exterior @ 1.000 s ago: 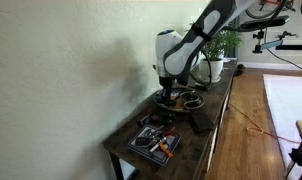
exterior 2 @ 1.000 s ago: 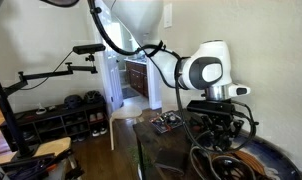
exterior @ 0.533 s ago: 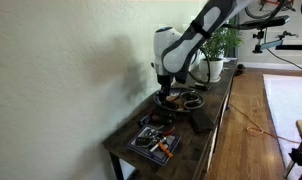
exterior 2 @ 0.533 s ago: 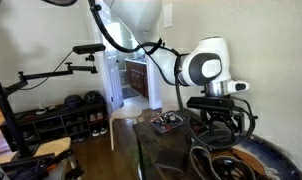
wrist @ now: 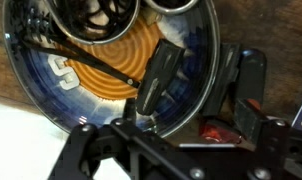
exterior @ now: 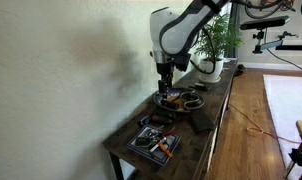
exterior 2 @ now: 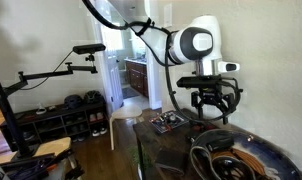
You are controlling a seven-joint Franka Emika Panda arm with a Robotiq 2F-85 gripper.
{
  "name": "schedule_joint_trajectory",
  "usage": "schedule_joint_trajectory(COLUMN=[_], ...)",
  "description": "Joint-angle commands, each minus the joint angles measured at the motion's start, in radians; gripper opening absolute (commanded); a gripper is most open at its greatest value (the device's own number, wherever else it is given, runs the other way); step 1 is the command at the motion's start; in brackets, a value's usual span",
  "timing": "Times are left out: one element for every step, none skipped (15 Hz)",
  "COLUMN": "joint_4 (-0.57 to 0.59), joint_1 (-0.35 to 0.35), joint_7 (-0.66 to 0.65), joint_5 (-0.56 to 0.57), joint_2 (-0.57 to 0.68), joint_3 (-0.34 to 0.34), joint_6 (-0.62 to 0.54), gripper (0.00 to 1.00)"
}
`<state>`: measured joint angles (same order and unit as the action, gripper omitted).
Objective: Pick up the black object and put it in the bowl
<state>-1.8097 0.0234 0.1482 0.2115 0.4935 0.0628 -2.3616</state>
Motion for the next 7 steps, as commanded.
schedule_joint_trajectory(joint_4=[-0.094,-0.106,-0.117,-0.128,-0.054,-0.057,-0.056], joint_1=[-0.018,-0.022,-0.026,-0.034,-0.016,-0.019,-0.019], joint_7=[-0.062,-0.071,-0.086,-0.107,-0.061,-0.064,-0.064], joint_5=[-0.011,-0.014,-0.016,-0.012,-0.006,-0.006,-0.006], joint_2=[-0.121,-0.139,-0.155,-0.171,-0.095,-0.102,-0.100], joint_3=[-0.009,-0.013,-0.017,-0.019,-0.021,-0.023,-0.024], joint_6=[0.083,0.091,0.098,0.107,0.084,0.085,0.085], gripper=[1.00,1.00,1.00,1.00,1.00,1.00,1.00])
